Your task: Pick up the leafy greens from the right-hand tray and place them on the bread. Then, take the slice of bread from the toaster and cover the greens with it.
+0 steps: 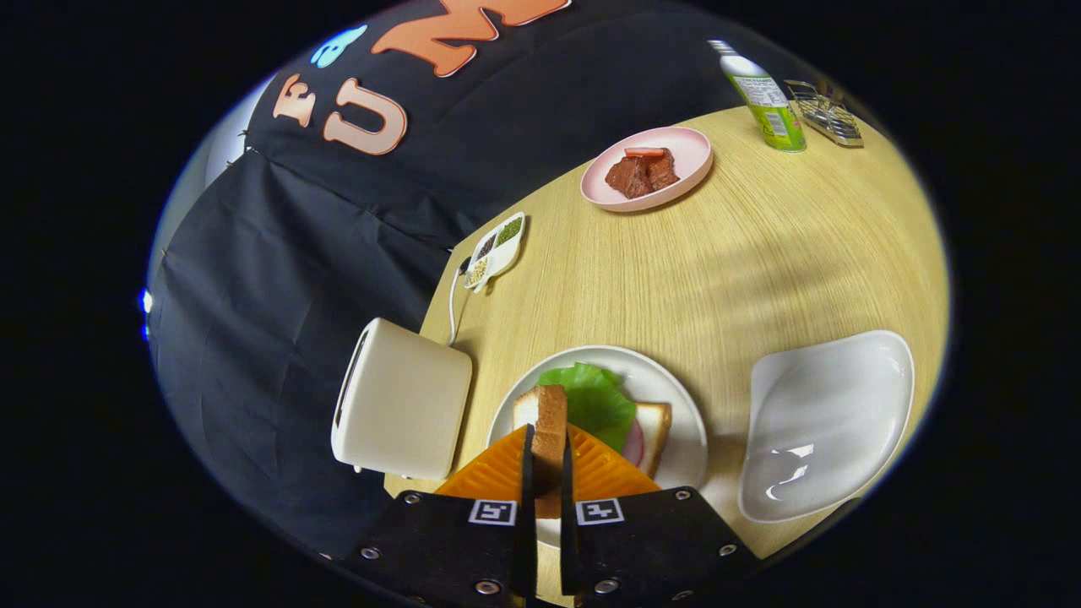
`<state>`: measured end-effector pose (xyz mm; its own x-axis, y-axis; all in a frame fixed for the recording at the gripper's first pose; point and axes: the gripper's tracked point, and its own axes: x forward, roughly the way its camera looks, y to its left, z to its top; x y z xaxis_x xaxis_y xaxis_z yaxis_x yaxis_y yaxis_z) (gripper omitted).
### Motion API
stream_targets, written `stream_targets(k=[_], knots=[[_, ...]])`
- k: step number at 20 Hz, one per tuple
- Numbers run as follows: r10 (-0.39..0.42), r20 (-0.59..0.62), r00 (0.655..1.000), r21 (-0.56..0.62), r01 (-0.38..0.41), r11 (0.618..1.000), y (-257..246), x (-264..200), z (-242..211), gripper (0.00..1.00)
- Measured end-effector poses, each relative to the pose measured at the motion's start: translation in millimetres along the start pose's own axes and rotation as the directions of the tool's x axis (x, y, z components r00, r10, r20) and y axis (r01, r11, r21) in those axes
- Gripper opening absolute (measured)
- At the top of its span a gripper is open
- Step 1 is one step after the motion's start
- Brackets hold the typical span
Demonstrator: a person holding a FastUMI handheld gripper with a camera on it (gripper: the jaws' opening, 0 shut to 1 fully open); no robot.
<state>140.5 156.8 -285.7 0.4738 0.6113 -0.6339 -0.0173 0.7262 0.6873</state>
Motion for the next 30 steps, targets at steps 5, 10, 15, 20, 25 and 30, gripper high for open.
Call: stream_targets(k=[5,10,15,20,25,30], knots=[[-0.006,0.004,1.0,0.028,0.006,1.0,-9.3,0.9,-0.6,0.13],[-0.07,0.047,0.996,-0.043,0.072,0.996,-20.7,-4.3,0.1,0.25],[-0.136,0.123,0.983,-0.116,0.15,0.982,-30.2,-13.9,10.6,0.43],[-0.13,0.244,0.961,-0.188,0.178,0.966,-17.5,-36.6,31.7,0.55],[-0.102,0.441,0.892,-0.292,0.25,0.923,6.9,-76.9,65.2,0.69],[-0.033,0.632,0.774,-0.356,0.328,0.875,34.7,-132.3,97.0,0.83]])
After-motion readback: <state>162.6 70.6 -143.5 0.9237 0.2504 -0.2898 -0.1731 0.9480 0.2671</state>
